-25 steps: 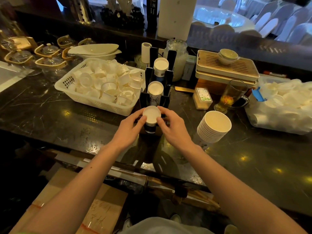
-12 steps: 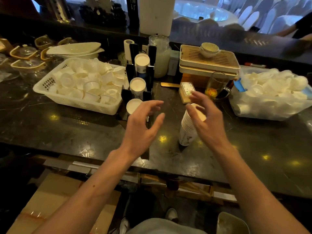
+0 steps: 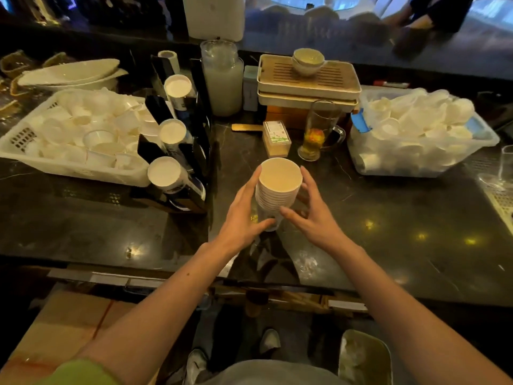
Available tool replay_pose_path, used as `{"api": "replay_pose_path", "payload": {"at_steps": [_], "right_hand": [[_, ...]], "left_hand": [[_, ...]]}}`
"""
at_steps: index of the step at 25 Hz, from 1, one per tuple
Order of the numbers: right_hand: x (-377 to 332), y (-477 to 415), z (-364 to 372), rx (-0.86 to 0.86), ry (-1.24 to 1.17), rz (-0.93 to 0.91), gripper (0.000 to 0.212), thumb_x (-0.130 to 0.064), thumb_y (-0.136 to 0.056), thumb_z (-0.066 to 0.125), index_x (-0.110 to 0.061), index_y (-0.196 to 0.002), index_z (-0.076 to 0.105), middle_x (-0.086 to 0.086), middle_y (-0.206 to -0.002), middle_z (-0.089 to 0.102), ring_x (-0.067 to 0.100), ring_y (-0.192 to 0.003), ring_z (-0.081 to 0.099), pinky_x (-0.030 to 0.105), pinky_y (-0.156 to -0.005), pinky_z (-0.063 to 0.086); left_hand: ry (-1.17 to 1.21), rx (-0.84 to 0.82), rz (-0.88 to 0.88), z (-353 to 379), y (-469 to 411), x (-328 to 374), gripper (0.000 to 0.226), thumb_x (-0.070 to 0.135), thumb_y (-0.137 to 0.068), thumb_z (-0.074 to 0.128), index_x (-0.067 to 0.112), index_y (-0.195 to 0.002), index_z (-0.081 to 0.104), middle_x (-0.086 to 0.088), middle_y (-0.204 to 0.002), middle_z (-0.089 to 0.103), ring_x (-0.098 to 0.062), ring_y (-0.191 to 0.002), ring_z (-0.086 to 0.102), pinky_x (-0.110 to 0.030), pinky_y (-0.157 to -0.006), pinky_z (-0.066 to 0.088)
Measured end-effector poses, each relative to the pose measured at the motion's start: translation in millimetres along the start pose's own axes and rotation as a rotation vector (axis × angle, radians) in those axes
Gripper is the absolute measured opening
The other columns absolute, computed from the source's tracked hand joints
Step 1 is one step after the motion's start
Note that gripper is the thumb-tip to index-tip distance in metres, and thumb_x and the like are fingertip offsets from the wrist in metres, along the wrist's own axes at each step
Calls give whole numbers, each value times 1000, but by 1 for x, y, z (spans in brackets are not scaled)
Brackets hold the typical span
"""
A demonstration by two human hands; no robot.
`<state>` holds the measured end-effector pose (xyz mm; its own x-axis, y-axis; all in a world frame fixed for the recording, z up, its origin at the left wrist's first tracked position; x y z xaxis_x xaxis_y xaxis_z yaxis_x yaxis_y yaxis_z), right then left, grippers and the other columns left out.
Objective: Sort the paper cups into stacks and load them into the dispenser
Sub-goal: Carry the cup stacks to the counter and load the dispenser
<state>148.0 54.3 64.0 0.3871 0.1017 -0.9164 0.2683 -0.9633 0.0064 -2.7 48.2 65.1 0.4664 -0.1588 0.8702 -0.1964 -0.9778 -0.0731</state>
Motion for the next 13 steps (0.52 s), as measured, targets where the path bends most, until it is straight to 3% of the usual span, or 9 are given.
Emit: {"api": "replay_pose_path", "payload": {"at_steps": [4, 7, 9, 11, 13], "right_hand": [[8, -8, -3, 8, 8, -54, 93, -20, -89, 71, -48, -150, 6, -5, -156, 31, 9, -139, 35, 34, -108, 36], [7, -18, -8, 43, 46, -109, 88, -21, -88, 72, -45, -151, 15, -2, -146, 43, 5, -128, 47, 31, -102, 44], [-2, -25, -10, 31, 32, -154, 86, -23, -88, 72, -44, -151, 17, 0, -140, 47, 7, -124, 50, 39, -101, 49], [-23, -34, -13, 1, 18, -230, 83, -33, -87, 70, -42, -151, 19, 3, -134, 50, 10, -121, 53, 44, -98, 51], [-57, -45, -12, -49, 1, -311, 78, -44, -86, 65, -38, -151, 21, 2, -127, 51, 8, -113, 56, 36, -93, 53]], "left_hand": [[15, 63, -25, 8, -6, -6, 110, 16, -77, 78, 52, -147, 1, 9, -157, 26, -7, -140, 28, -38, -115, 28], [83, 130, -38, 4, -10, -9, 108, 17, -77, 78, 52, -148, 3, 8, -155, 31, -12, -139, 36, -35, -112, 36], [105, 169, -31, -6, -8, -4, 108, 21, -76, 80, 49, -149, 5, 9, -152, 34, -11, -139, 37, -21, -108, 39], [71, 225, -17, -29, -5, 9, 108, 30, -74, 81, 45, -151, 6, 3, -146, 43, -7, -131, 46, -20, -104, 43], [29, 279, -4, -62, 0, 28, 107, 38, -72, 79, 41, -152, 7, 1, -132, 53, -1, -116, 54, -19, -96, 48]]}}
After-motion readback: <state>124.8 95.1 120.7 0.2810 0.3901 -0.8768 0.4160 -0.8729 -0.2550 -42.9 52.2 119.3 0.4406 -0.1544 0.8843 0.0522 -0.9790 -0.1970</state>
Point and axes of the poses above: each hand's wrist, its own y-axis away from the middle knuckle, its own z-axis out of the palm, x = y × z, the point moved 9 cm from there along -y, towards the middle knuckle
